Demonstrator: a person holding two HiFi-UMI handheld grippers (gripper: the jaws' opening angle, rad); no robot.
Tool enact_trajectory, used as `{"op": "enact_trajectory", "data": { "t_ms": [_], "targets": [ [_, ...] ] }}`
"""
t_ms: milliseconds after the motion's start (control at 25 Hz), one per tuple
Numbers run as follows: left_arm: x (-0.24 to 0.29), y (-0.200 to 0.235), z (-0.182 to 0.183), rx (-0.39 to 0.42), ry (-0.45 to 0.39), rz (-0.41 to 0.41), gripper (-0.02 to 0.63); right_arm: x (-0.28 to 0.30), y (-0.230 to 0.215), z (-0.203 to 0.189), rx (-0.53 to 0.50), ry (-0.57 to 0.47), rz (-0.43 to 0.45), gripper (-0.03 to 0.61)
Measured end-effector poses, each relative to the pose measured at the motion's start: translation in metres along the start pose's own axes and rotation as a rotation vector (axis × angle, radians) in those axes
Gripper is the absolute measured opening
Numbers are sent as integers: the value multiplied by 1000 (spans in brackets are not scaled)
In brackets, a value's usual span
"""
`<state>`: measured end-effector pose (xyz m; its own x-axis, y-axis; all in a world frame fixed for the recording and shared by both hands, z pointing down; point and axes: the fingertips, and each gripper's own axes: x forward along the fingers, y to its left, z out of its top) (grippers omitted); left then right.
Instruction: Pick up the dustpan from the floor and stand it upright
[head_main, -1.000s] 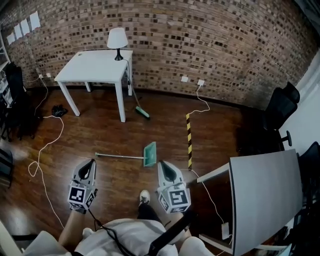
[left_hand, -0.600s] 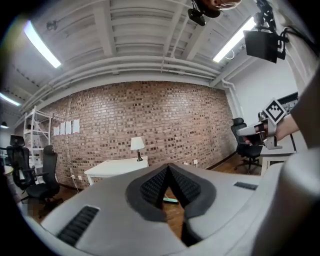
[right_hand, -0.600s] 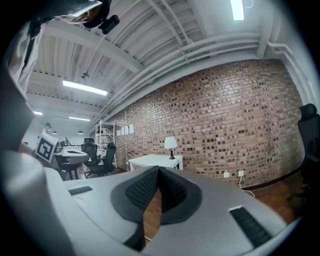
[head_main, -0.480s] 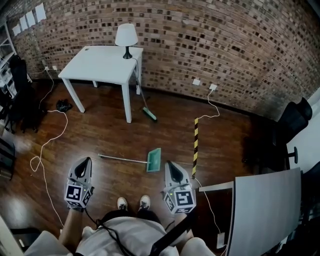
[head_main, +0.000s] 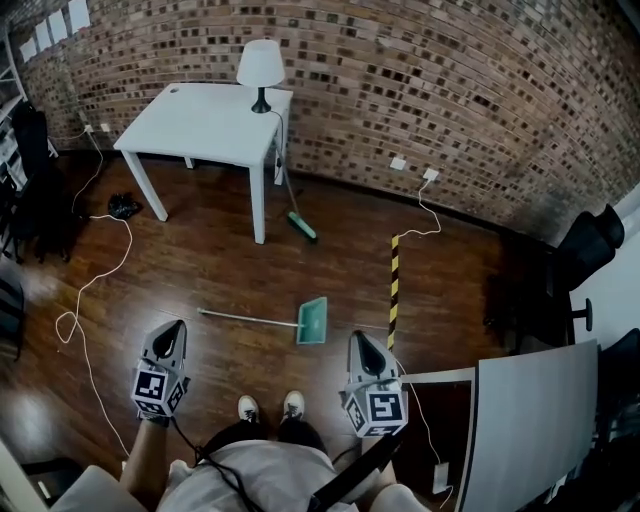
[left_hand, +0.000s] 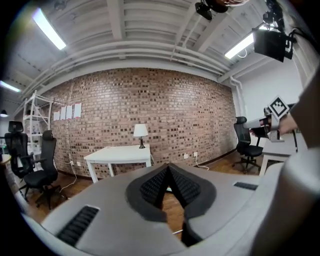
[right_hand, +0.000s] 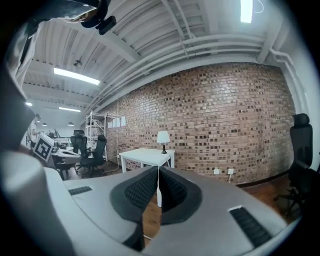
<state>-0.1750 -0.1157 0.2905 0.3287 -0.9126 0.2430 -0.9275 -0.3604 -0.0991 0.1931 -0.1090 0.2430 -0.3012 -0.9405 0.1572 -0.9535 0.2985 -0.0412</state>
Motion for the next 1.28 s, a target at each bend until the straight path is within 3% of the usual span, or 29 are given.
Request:
{"op": "enact_trajectory", "data": {
  "t_ms": [320, 480, 680, 840, 1080, 1280],
  "targets": [
    [26, 43, -65, 32, 49, 7, 28, 27, 2, -57, -33, 132, -75, 18],
    [52, 49, -116, -64, 102, -1, 38, 48, -2, -93, -52, 182, -82, 20],
    [97, 46, -191, -55, 218, -20, 98, 90, -13, -158, -56, 268, -49, 21],
    [139, 51, -273, -125, 282, -19, 98, 132, -21, -232, -38, 340, 0, 136],
    [199, 57, -411, -226, 361, -1, 120, 183, -49, -348, -54, 408, 21, 138],
    [242, 60, -518, -246, 397, 3, 120, 213, -75, -440, -60, 425, 0, 140]
  ]
}}
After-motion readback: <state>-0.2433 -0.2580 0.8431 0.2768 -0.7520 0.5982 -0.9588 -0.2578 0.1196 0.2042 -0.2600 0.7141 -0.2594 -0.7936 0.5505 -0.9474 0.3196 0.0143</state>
